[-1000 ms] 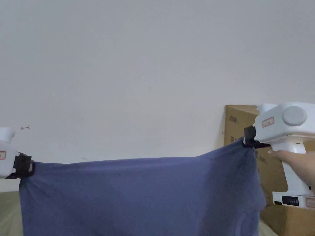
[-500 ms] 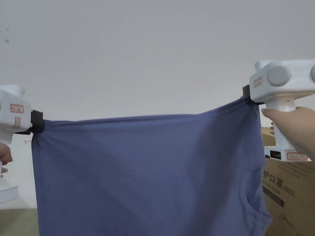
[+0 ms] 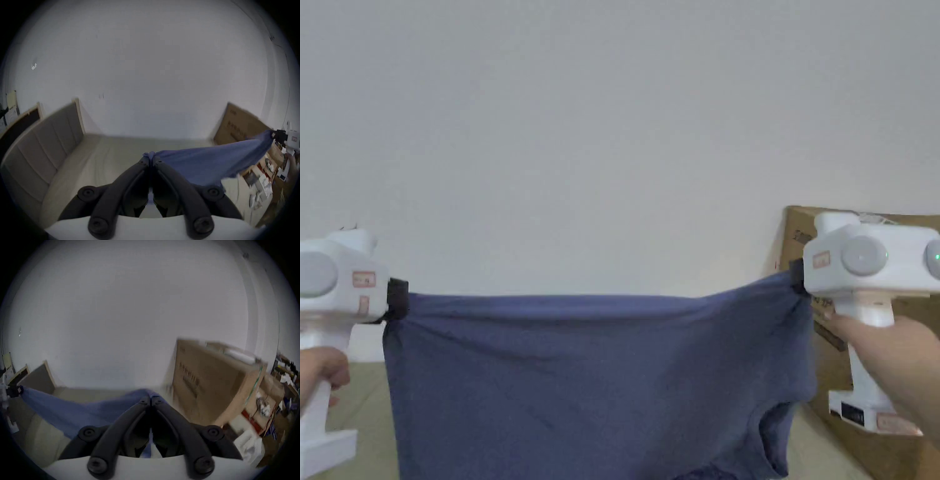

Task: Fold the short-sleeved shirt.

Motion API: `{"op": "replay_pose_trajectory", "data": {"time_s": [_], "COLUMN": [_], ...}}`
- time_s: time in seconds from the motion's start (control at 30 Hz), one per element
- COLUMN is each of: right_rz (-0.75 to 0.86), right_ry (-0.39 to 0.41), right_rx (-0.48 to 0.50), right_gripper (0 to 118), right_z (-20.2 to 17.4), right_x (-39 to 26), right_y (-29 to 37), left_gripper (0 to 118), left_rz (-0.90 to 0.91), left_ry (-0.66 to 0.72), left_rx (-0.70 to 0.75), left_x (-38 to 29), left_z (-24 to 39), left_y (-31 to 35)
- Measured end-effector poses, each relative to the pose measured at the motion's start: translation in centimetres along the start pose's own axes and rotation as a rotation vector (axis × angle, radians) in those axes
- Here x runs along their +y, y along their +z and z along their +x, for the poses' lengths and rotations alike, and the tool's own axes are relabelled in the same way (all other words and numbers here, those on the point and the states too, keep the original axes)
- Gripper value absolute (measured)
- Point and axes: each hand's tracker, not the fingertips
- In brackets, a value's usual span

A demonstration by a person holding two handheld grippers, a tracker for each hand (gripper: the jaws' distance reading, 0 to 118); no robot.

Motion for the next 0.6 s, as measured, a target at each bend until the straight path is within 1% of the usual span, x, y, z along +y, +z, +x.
{"op": "replay_pose_trajectory", "data": {"time_s": [0.1, 0.13, 0.17, 0.23, 0.3, 0.37, 0.43, 0.47, 0.53, 0.6], "right_rz": [-0.192, -0.262, -0.329, -0.487, -0.605, -0.698, -0.750, -0.769, -0.787, -0.784], "right_ry": [-0.020, -0.019, -0.020, 0.000, -0.004, -0.021, 0.039, 0.030, 0.004, 0.015], "right_rx": [0.042, 0.042, 0.046, 0.068, 0.087, 0.130, 0.128, 0.157, 0.177, 0.189], "right_gripper": [0, 0, 0, 0, 0, 0, 0, 0, 0, 0], "right_z": [1.8, 2.5, 3.3, 4.8, 5.8, 7.4, 8.8, 9.5, 10.5, 11.4], "right_x": [-10.6, -14.7, -18.6, -25.2, -31.1, -35.6, -39.0, -40.3, -42.2, -43.4], "right_y": [-1.3, -0.7, -0.4, 0.5, 3.2, 6.1, 9.2, 10.8, 14.0, 16.7], "left_gripper": [2, 2, 2, 2, 2, 2, 2, 2, 2, 2], "left_rz": [-0.187, -0.259, -0.340, -0.491, -0.593, -0.655, -0.691, -0.706, -0.721, -0.724], "left_ry": [0.042, 0.051, 0.047, -0.012, -0.034, -0.010, -0.026, -0.038, -0.044, -0.044], "left_rx": [-0.041, -0.051, -0.057, -0.066, -0.064, -0.076, -0.075, -0.083, -0.104, -0.111], "left_x": [-9.7, -13.5, -17.2, -23.6, -29.2, -33.5, -36.6, -37.9, -39.5, -40.9], "left_z": [-0.4, -0.8, -1.1, -1.6, -2.4, -4.1, -4.8, -5.0, -5.4, -5.4], "left_y": [-0.4, -0.3, -0.1, 0.8, 3.0, 5.2, 8.0, 9.5, 12.4, 15.0]}}
